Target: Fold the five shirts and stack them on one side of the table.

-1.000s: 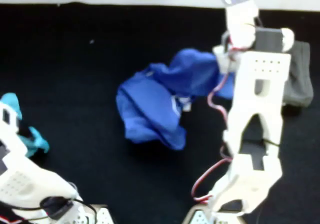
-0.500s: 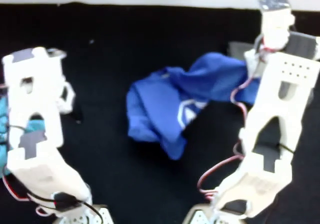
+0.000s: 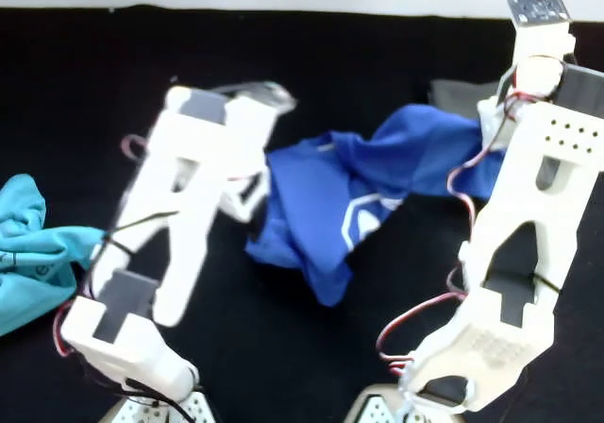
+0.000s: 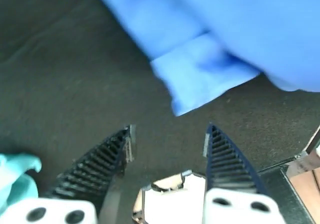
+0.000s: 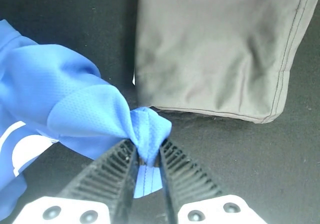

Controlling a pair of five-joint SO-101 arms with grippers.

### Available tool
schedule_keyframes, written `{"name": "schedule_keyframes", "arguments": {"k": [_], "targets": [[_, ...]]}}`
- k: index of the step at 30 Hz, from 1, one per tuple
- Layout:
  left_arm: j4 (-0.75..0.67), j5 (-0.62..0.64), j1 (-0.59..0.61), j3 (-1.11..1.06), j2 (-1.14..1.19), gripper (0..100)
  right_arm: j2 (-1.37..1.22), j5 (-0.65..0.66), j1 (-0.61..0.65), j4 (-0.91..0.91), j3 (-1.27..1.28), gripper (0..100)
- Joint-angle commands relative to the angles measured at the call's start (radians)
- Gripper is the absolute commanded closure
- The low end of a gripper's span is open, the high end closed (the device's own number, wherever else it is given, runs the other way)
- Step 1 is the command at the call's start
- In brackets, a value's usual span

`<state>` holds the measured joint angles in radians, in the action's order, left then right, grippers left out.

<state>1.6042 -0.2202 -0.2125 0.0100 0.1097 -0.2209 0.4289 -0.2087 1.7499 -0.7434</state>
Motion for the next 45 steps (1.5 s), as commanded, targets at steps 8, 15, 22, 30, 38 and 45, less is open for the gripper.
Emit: {"name": "schedule_keyframes", "arguments": {"k": [8, 15, 22, 30, 38, 45], "targets": [[-0.390, 0.008, -0.242, -0.288, -0.042, 77, 0.048, 0.008, 0.010, 0.015, -0.045, 99.2], [-0.483, 0.002, -0.151, -0.341, -0.053, 98, 0.042, 0.008, 0.013, 0.013, 0.001, 99.2], [-0.350, 0.002, 0.051, -0.104, -0.054, 99, 0.051, -0.069, -0.005, -0.033, 0.189, 99.2], [-0.048, 0.002, 0.177, 0.384, -0.054, 99, 0.053, -0.184, -0.035, 0.016, -0.088, 99.2], [0.160, 0.003, 0.265, 0.865, -0.058, 99, 0.232, -0.209, -0.035, 0.016, -0.266, 99.2], [0.160, 0.003, 0.355, 0.911, -0.231, 99, 0.429, -0.270, -0.021, 0.016, -0.259, 99.2]]}}
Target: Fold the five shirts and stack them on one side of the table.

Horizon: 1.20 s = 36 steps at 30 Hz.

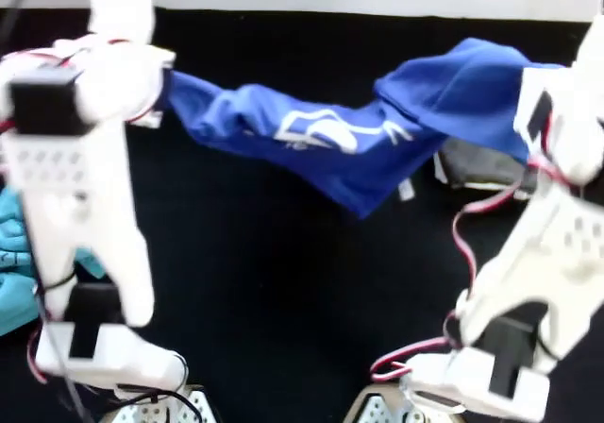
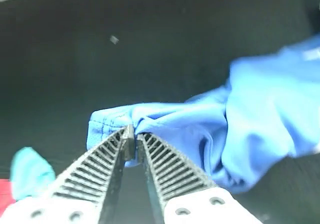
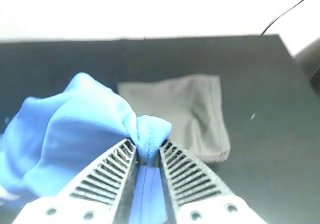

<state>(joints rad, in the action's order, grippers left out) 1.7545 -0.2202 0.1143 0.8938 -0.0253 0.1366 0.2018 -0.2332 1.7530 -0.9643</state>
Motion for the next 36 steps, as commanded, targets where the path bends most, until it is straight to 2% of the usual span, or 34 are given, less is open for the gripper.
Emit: {"name": "schedule_keyframes", "arguments": {"k": [1, 6, 11, 15, 20, 25, 31, 36], "targets": [[0.009, 0.003, 0.039, 0.019, -0.119, 99, 0.079, -0.057, 0.021, 0.013, -0.038, 99.2], [0.008, 0.002, 0.127, -0.068, -0.151, 99, 0.065, -0.118, 0.094, 0.013, 0.071, 99.2], [-0.021, -0.035, 0.174, -0.262, -0.022, 99, -0.002, -0.153, 0.168, -0.024, 0.435, 99.2], [-0.066, -0.092, 0.163, -0.367, 0.171, 99, -0.073, -0.181, 0.183, -0.189, 0.734, 99.2], [-0.180, -0.092, 0.137, -0.361, 0.415, 99, -0.111, -0.180, 0.182, -0.453, 0.955, 99.2], [-0.184, -0.043, 0.116, -0.211, 0.452, 99, -0.114, -0.180, 0.182, -0.519, 0.970, 99.2], [0.012, -0.028, -0.012, -0.024, 0.380, 82, -0.119, -0.180, 0.182, -0.584, 0.980, 99.1], [0.014, -0.028, -0.216, -0.170, 0.249, 83, -0.119, -0.178, 0.186, -0.590, 0.978, 99.0]]}}
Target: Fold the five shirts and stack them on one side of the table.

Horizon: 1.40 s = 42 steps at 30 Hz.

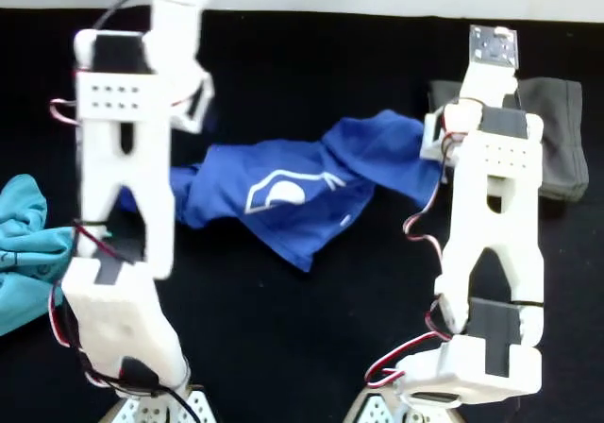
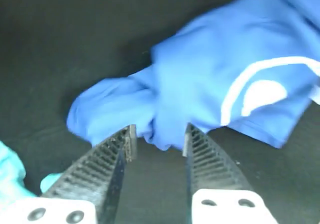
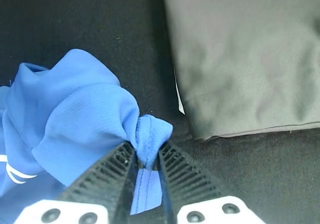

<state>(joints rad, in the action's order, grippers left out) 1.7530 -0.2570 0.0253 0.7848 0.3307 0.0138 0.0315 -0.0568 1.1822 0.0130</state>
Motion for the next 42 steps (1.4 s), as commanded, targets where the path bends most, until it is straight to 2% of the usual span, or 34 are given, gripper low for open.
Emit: {"name": "schedule_keyframes", "arguments": {"k": [1, 5, 8, 10, 13, 17, 25, 30, 34, 38, 42], "targets": [[0.015, 0.009, -0.188, -0.117, -0.134, 83, 0.004, -0.006, 0.008, -0.019, 0.001, 99.0], [0.006, 0.008, -0.403, -0.386, -0.206, 83, 0.004, -0.005, -0.004, -0.015, 0.002, 99.0], [-0.137, 0.008, -0.478, -0.572, -0.202, 83, 0.004, -0.008, -0.012, -0.012, 0.002, 99.1], [-0.272, 0.020, -0.498, -0.673, -0.191, 82, 0.004, -0.008, -0.012, -0.010, 0.002, 99.1], [-0.420, 0.121, -0.503, -0.780, -0.163, 82, 0.005, -0.008, -0.012, -0.010, 0.002, 99.1], [-0.489, 0.133, -0.496, -0.854, -0.105, 78, 0.005, -0.006, -0.012, -0.010, 0.002, 99.1], [-0.606, 0.135, -0.496, -0.860, 0.041, 78, 0.005, -0.005, -0.012, -0.010, 0.002, 99.1], [-0.612, 0.133, -0.495, -0.848, 0.087, 82, 0.005, -0.006, -0.012, -0.008, 0.004, 99.1], [-0.574, 0.130, -0.473, -0.829, 0.048, 100, 0.005, -0.008, -0.010, 0.016, 0.004, 99.1], [-0.476, 0.133, -0.406, -0.805, -0.035, 99, 0.012, -0.009, -0.008, 0.054, 0.002, 99.1], [-0.310, 0.110, -0.315, -0.779, -0.185, 99, 0.015, -0.011, -0.005, 0.125, -0.007, 99.1]]}}
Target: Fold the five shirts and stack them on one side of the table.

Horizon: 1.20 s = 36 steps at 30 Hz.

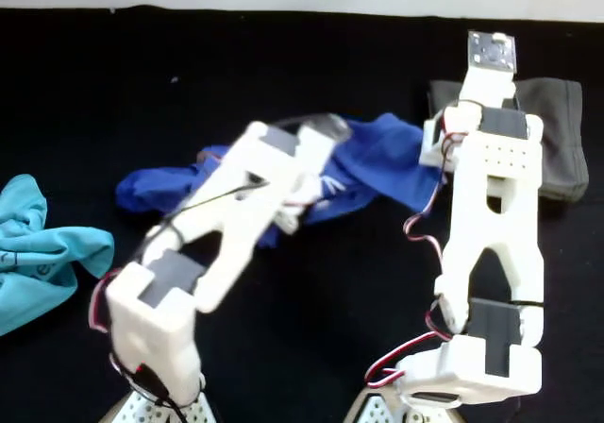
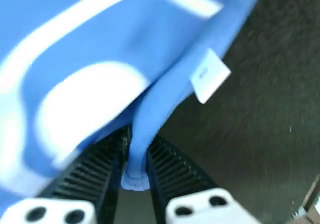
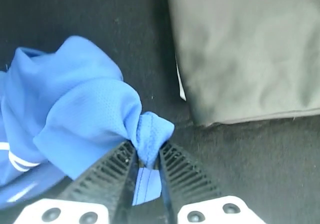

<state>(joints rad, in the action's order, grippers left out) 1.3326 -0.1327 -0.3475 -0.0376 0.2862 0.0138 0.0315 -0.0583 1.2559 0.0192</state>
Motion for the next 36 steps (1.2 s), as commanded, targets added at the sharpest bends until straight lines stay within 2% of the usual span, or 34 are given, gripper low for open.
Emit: {"name": "schedule_keyframes", "arguments": {"k": [1, 6, 12, 19, 22, 26, 36], "targets": [[0.149, -0.041, 0.077, 0.048, -0.185, 99, 0.015, -0.012, 0.002, 0.079, -0.013, 99.1], [0.301, -0.192, 0.197, 0.048, -0.406, 99, 0.016, -0.072, 0.059, 0.222, -0.015, 99.1], [0.420, -0.310, 0.337, 0.039, -0.599, 99, 0.058, -0.068, 0.182, 0.344, -0.007, 99.1], [0.414, -0.394, 0.479, -0.130, -0.708, 99, 0.325, -0.061, 0.309, 0.404, 0.008, 98.5], [0.393, -0.434, 0.524, -0.200, -0.733, 99, 0.358, -0.017, 0.306, 0.394, 0.110, 89.2], [0.345, -0.440, 0.572, -0.236, -0.748, 99, 0.358, -0.008, 0.280, 0.275, 0.318, 76.2], [0.341, -0.443, 0.593, -0.229, -0.743, 99, 0.466, -0.009, 0.283, 0.228, 0.387, 76.1]]}}
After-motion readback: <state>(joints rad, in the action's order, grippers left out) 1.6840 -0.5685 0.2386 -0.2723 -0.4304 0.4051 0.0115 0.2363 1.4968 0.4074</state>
